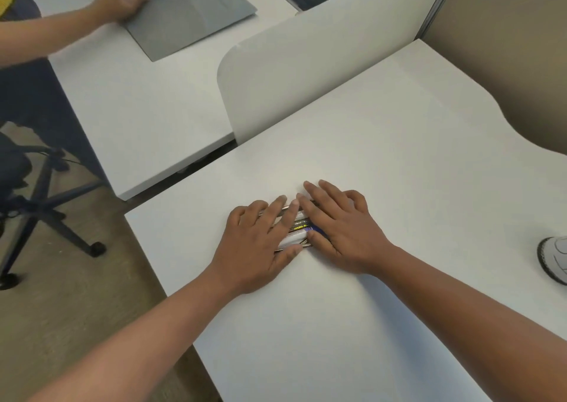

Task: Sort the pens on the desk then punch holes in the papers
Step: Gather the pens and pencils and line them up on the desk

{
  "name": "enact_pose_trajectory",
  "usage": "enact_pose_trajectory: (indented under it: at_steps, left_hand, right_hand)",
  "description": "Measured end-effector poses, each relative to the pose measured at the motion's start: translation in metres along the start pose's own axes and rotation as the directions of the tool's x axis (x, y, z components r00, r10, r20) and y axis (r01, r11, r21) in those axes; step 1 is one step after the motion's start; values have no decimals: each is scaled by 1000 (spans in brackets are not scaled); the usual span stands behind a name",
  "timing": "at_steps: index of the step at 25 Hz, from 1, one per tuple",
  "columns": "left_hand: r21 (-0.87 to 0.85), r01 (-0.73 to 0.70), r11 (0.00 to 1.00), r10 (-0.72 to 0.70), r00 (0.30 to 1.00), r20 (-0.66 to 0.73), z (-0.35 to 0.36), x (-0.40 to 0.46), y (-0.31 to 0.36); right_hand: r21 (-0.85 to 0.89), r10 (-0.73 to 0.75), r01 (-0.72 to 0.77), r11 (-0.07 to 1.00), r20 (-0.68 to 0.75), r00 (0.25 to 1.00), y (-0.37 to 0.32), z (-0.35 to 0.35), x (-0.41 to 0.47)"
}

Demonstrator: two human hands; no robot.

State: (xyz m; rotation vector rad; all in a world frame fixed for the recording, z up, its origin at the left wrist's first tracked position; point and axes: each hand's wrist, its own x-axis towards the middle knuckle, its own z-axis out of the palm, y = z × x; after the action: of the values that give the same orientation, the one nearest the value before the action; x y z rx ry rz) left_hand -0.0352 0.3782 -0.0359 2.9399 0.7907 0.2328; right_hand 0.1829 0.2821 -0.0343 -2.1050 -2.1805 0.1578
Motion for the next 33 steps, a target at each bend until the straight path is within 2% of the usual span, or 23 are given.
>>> enact_pose_trajectory:
  at_steps: [3,7,16,24,33]
  left_hand:
    - [24,-18,1000,17,999,46,1,-4,5]
    - [-12,11,1000,-10,996,89,0,-1,4]
    - [-48,53,997,-50,997,55,-1,-2,5]
    - [-62,79,995,-69,986,150,-2,-1,6]
    - [-43,70,997,-67,996,67,4,-1,4]
  right_hand:
    - [-42,37,-38,998,-34,999,-6,4,-12]
    - [-40,93,-93,995,7,996,-12,6,-12]
    - [9,82,-82,997,-37,996,-10,8,-14]
    - [28,89,-87,996,-53,995,-9,9,-14]
    - [14,89,-88,996,-80,993,-8,14,-13]
